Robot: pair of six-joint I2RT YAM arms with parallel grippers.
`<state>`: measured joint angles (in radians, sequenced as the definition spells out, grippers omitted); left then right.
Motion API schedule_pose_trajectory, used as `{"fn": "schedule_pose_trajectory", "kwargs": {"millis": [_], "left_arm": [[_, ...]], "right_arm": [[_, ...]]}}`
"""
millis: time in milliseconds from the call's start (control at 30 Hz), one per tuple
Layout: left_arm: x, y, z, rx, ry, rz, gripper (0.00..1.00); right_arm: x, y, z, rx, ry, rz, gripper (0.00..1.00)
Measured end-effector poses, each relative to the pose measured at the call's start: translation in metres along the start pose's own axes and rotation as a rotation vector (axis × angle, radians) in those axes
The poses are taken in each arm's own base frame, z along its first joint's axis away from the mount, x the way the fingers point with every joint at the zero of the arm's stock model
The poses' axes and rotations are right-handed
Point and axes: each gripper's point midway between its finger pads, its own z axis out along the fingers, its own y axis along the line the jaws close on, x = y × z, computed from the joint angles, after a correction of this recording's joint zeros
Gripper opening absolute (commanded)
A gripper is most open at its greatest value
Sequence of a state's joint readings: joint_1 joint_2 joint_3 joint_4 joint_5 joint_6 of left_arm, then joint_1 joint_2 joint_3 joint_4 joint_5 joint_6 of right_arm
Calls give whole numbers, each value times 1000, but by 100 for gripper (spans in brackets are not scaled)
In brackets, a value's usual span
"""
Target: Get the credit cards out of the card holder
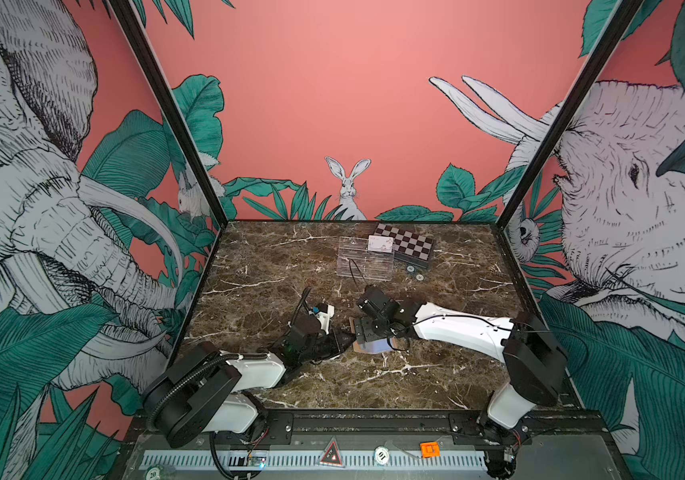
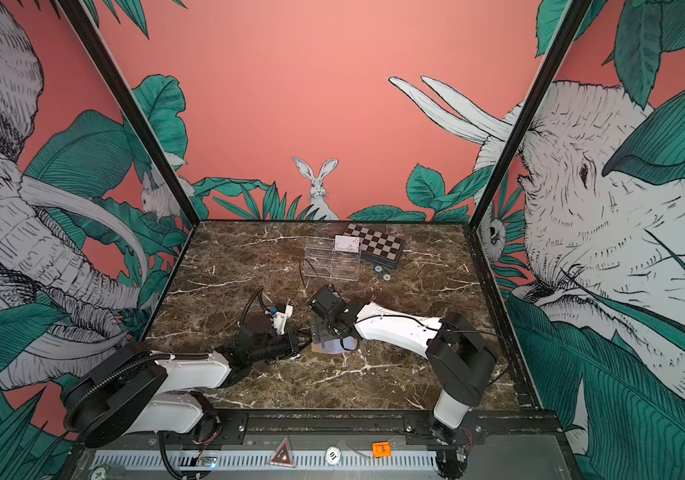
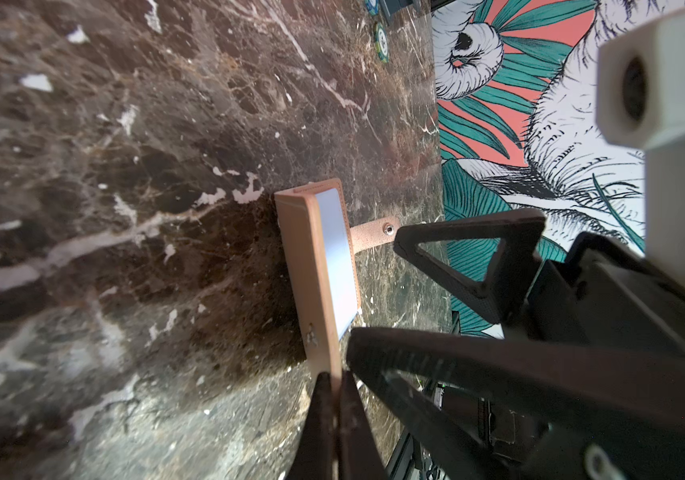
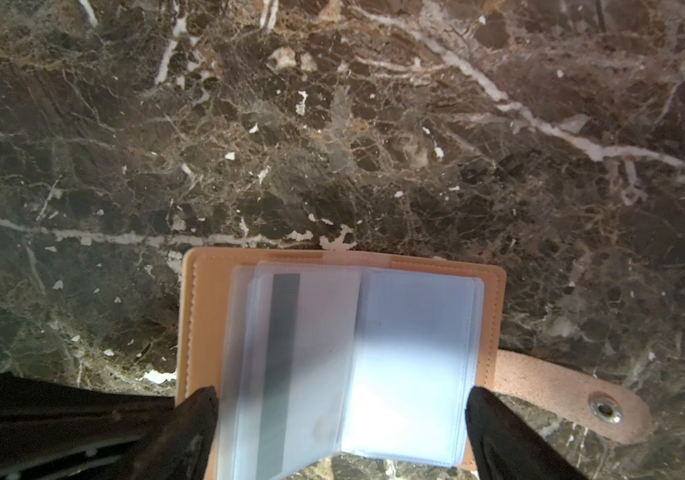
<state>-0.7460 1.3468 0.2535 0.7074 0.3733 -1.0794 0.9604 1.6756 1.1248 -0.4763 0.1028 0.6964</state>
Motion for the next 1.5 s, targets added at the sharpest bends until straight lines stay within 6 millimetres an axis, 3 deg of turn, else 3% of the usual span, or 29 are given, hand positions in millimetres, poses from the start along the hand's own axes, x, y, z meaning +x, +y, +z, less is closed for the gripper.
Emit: {"fn": "schedule_pose_trajectory", "kwargs": {"millis": [700, 1500], "left_arm": [[0, 3, 0, -17, -6, 1, 0], [1, 0, 1, -5, -7, 13, 0]], "right_arm": [[-3, 1, 8, 101, 22, -39, 92], [-4, -20, 6, 252, 22, -104, 92]]}}
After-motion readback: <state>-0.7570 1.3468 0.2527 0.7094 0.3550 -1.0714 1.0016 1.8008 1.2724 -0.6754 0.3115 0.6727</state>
